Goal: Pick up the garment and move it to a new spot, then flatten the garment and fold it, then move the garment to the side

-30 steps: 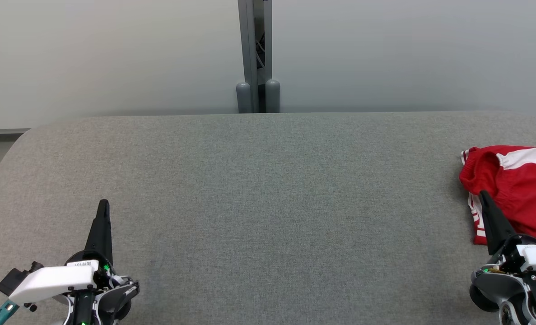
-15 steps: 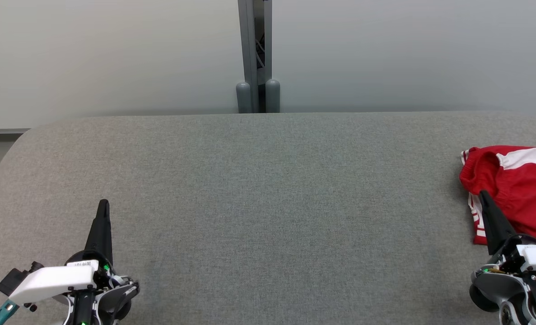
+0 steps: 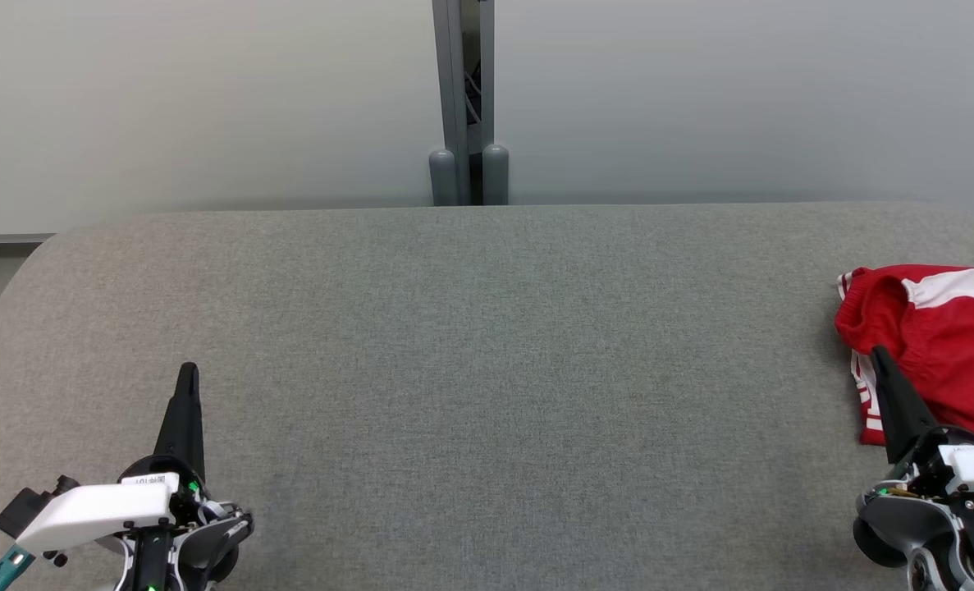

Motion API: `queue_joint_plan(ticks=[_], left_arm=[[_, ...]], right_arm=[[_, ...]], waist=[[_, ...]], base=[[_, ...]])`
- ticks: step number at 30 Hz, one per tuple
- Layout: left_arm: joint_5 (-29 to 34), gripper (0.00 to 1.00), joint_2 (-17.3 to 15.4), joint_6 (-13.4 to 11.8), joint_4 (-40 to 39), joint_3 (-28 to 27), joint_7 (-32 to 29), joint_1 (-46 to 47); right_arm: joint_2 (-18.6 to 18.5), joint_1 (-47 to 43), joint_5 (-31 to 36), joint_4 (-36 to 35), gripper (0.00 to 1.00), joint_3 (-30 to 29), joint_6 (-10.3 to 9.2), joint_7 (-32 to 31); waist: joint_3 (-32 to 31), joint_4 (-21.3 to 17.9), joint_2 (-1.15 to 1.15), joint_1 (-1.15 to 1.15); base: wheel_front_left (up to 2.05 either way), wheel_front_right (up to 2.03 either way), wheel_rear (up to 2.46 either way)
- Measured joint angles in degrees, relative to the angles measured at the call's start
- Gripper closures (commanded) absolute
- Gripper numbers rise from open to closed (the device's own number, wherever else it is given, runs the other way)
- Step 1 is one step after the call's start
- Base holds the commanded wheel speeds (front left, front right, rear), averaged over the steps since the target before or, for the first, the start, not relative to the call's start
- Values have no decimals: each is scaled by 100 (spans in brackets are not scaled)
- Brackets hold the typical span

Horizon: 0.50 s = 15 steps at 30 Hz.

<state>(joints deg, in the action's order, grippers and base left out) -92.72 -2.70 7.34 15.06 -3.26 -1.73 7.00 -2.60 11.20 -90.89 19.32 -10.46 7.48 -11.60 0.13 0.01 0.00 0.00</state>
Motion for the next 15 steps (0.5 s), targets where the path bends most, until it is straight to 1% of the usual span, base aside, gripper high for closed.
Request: queue_joint_plan(ticks=[15], left_arm=[[0, 100, 0, 0, 0, -1, 0, 0]], right_arm=[[0, 0, 0, 0, 100, 0, 0, 0]], waist=[[0, 0, 0, 0]], base=[[0, 0, 0]])
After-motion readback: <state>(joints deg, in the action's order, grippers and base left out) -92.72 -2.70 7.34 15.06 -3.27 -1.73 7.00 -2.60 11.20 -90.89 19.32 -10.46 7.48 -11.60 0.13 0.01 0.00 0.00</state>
